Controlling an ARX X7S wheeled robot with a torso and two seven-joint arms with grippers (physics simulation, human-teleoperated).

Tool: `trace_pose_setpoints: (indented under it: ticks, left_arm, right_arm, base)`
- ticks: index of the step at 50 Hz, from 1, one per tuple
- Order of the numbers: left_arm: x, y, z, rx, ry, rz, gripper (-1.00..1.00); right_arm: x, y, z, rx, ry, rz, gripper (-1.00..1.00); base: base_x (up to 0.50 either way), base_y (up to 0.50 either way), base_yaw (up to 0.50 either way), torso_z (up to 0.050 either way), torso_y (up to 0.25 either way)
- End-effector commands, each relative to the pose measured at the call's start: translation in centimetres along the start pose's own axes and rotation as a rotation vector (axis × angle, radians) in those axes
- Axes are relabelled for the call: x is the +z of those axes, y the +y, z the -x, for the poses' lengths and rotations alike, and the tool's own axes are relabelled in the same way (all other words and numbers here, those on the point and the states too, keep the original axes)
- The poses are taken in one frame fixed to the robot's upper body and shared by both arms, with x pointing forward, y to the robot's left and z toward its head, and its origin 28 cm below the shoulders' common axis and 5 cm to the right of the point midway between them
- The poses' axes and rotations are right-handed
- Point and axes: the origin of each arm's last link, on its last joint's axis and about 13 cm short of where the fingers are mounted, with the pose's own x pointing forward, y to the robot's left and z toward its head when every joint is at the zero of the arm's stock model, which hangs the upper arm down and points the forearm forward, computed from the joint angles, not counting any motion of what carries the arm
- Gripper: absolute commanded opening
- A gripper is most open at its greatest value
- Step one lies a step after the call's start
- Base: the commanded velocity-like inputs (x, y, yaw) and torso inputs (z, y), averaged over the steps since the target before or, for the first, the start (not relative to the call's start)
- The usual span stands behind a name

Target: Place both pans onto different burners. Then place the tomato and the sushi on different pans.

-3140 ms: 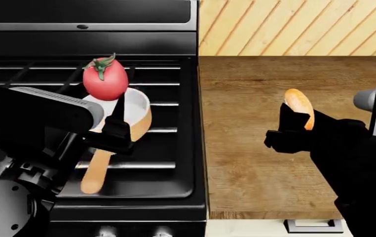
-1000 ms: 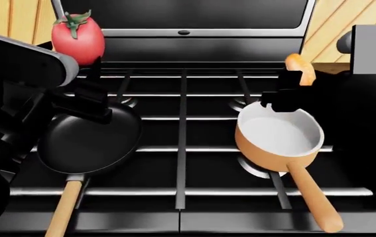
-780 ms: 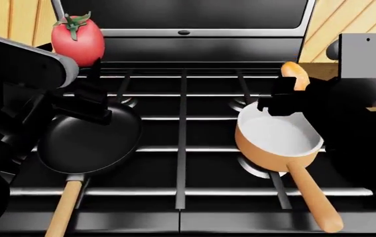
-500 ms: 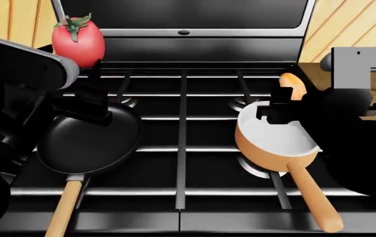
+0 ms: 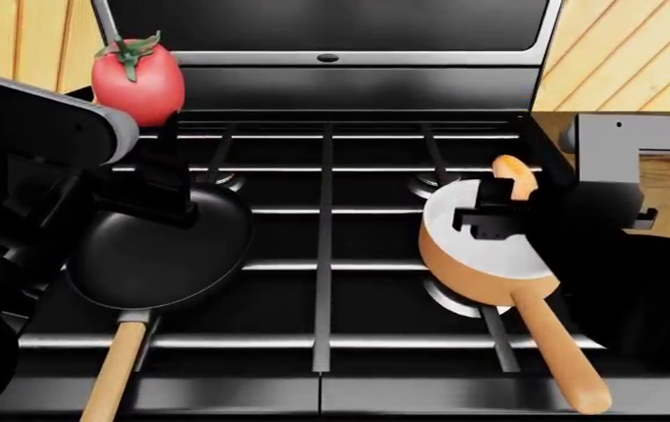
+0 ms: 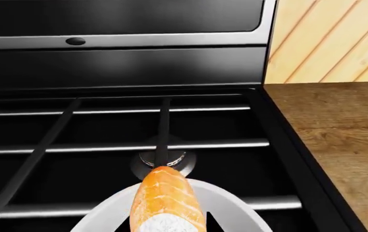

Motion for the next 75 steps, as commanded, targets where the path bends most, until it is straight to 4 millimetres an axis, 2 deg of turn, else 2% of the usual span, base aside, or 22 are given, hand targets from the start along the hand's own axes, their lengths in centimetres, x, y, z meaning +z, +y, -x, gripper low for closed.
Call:
trace_pose_setpoints:
  ticks: [1,15,26,27,37,46,56,59,69,75]
  left_arm:
    - [0.2,0.1,0.0,0.010,-0.012,0.015,-1.00]
    - [0.1,0.1,0.1,0.012,-0.009,0.017,-1.00]
    - [0.1,0.1,0.1,0.015,-0.009,0.019,-1.00]
    - [0.1,0.1,0.1,0.015,-0.008,0.019,-1.00]
    - [0.1,0.2,0.0,0.016,-0.007,0.020,-1.00]
    - [-0.2,0.1,-0.1,0.013,0.000,0.027,-1.00]
    - [-0.7,0.0,-0.2,0.006,0.017,0.030,-1.00]
    - [-1.1,0.2,-0.4,0.011,0.042,0.036,-1.00]
    - [-2.7,0.7,-0.5,0.034,0.146,0.028,-1.00]
    - [-2.4,1.0,0.2,0.018,0.222,-0.007,-1.00]
  right_arm:
    - [-0.8,-0.3,-0.7,-0.014,0.029,-0.004,-1.00]
    - [-2.0,-0.2,-1.4,-0.015,0.072,-0.002,-1.00]
    - [-1.9,-0.2,-1.4,-0.013,0.072,-0.002,-1.00]
    - [-1.9,-0.2,-1.4,-0.013,0.071,-0.001,1.00]
    - [-1.5,-0.2,-1.2,-0.014,0.061,-0.006,1.00]
    - [-0.4,-0.2,-0.5,-0.006,0.014,-0.017,1.00]
    - [2.8,-0.1,2.2,0.023,-0.126,-0.032,1.00]
    - [3.7,0.1,3.6,0.029,-0.184,-0.019,1.00]
    - [3.9,-0.4,4.6,0.011,-0.216,-0.018,1.00]
    - [3.5,-0.4,4.4,0.013,-0.208,-0.021,1.00]
  base:
    - [0.00,0.00,0.00,0.000,0.000]
    - [0.00,0.00,0.00,0.000,0.001]
    - [0.00,0.00,0.00,0.000,0.000]
    - [0.00,0.00,0.00,0.000,0.000]
    - [0.00,0.00,0.00,0.000,0.000]
    - [0.00,0.00,0.00,0.002,0.001]
    - [0.00,0.00,0.00,0.000,0.000]
    - [0.00,0.00,0.00,0.000,0.000]
    - [0.00,0.00,0.00,0.000,0.000]
    - [0.00,0.00,0.00,0.000,0.000]
